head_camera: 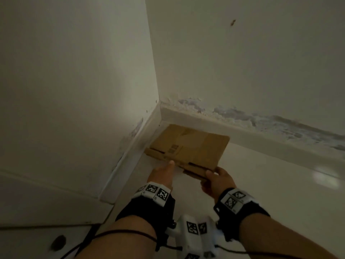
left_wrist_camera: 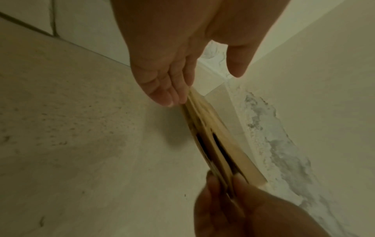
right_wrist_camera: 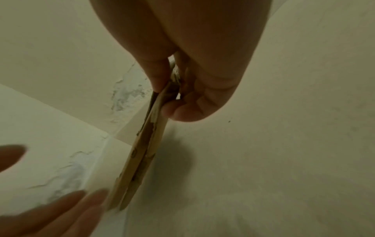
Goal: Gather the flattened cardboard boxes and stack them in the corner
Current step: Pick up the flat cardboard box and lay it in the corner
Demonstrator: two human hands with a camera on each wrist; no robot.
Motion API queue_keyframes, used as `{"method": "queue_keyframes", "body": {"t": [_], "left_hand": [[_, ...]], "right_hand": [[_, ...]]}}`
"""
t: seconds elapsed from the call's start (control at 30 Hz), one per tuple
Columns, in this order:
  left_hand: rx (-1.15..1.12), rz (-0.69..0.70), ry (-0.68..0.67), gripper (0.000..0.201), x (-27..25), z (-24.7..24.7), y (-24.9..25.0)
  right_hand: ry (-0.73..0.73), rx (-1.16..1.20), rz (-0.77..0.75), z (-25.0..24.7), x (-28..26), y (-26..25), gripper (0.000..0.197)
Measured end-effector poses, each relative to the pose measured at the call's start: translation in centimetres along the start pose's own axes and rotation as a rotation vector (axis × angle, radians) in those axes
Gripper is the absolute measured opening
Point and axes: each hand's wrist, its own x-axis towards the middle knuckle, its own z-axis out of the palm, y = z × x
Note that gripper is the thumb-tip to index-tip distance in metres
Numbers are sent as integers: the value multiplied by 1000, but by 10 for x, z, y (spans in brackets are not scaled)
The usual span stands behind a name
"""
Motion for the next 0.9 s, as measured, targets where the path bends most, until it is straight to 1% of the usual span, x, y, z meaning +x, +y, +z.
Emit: {"method": "queue_keyframes", "body": {"t": [0.03, 0.07, 0.17, 0.23, 0.3, 0.37, 0.47, 0.5, 0.6, 0.67, 0.73, 0.9], "left_hand": [[-16, -13, 12, 43, 5, -2, -2], [-41, -30, 18, 40, 8, -3, -3], [-72, -55, 29, 38, 11, -5, -6], [-52, -69, 21, 35, 12, -7, -9], [-51, -76, 16, 32, 15, -8, -12], [-38, -70, 13, 31, 19, -10, -16], [-15, -64, 14, 25, 19, -15, -18], [2, -53, 14, 25, 18, -15, -18], [24, -44, -4, 36, 11, -12, -14], [10, -43, -33, 26, 6, -8, -10], [-18, -49, -37, 30, -4, -1, -6], [-11, -29, -76, 32, -24, 17, 1]], "right_hand": [[18, -71, 4, -1, 9, -2, 42], [36, -141, 5, -2, 16, -4, 43], [59, -354, -76, 0, 29, -13, 39], [41, -480, -137, 7, 38, -12, 46], [41, -582, -157, 17, 42, -11, 49], [45, -688, -137, 25, 41, -10, 49], [-7, -661, -110, 24, 42, -3, 52], [-7, -661, -106, 20, 42, -1, 54], [4, -660, -95, 7, 42, 1, 67], [1, -643, -83, -3, 41, 0, 75], [1, -607, -75, -17, 37, 1, 78], [80, -465, -19, -49, 24, 11, 85]]}}
